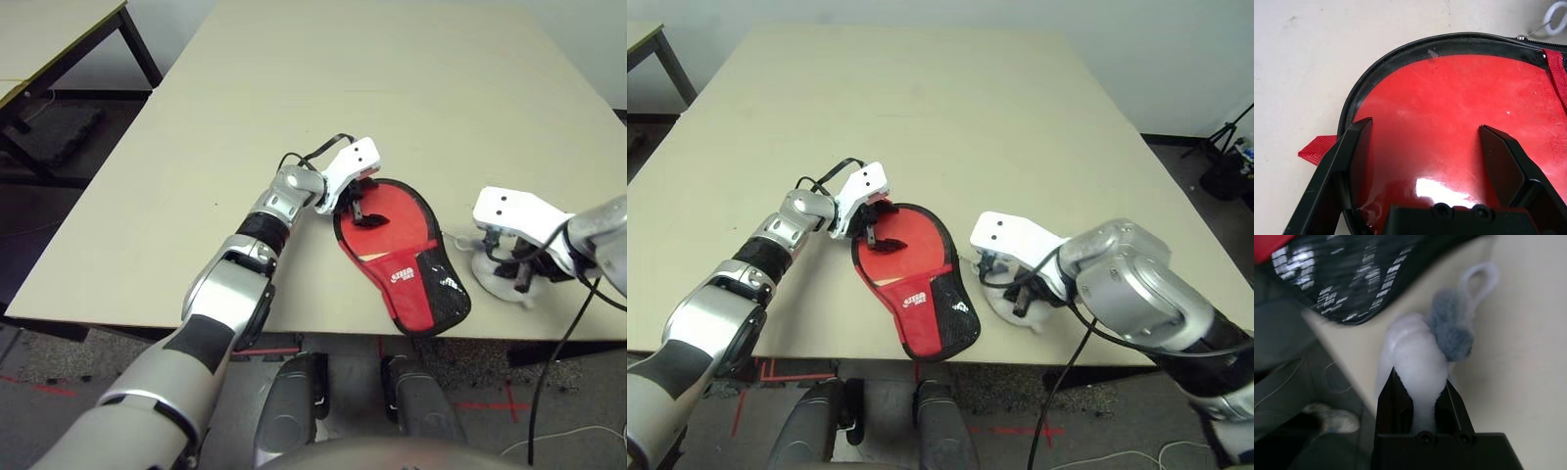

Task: Store the ping-pong paddle in its case and zip it.

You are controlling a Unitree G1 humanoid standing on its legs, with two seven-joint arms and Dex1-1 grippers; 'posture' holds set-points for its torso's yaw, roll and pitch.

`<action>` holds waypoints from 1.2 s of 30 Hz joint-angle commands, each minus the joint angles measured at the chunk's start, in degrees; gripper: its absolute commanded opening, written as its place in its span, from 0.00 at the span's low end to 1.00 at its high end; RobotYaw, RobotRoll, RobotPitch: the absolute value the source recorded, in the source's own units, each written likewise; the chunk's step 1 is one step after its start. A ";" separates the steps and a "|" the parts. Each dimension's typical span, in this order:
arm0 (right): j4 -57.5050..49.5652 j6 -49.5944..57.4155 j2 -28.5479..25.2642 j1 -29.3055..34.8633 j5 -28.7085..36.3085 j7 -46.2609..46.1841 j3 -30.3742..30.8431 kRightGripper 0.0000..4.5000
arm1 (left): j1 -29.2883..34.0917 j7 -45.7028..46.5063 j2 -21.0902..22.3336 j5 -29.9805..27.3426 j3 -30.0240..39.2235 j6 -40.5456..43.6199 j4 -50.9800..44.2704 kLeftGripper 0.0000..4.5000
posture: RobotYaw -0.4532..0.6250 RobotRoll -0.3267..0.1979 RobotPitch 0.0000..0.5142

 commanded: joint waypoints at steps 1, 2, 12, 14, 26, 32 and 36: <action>-4.41 3.76 -4.54 3.40 6.02 0.47 -1.99 0.05 | 2.25 0.13 -0.24 3.52 -3.38 1.01 4.06 1.00 | 0.25 0.62 0.33; -5.40 3.99 -5.47 4.50 7.29 0.09 -2.56 0.05 | 2.16 0.15 -0.28 3.55 -3.38 0.93 4.20 1.00 | 0.24 0.62 0.33; -17.40 7.63 -12.28 24.21 20.09 -2.33 -17.78 0.05 | 1.43 0.03 -0.21 3.81 -3.50 0.12 5.11 1.00 | 0.24 0.62 0.32; -18.81 8.11 -11.74 26.68 22.14 -2.85 -21.04 0.05 | 1.47 0.00 -0.21 3.83 -3.53 0.01 5.22 1.00 | 0.23 0.62 0.32; -9.64 9.21 -8.06 19.33 35.41 -1.58 -31.35 0.49 | 1.65 -0.96 0.60 3.05 -3.00 -0.15 3.49 1.00 | 0.25 0.62 0.31; 7.28 11.48 -5.09 4.20 44.62 -0.22 -35.47 0.91 | 2.13 -1.93 1.91 2.40 -2.62 0.50 0.62 1.00 | 0.27 0.62 0.30; 22.34 11.47 6.63 -10.30 37.46 -13.69 -35.19 0.99 | 2.83 -2.08 3.20 1.07 -1.34 1.56 -2.71 1.00 | 0.28 0.62 0.30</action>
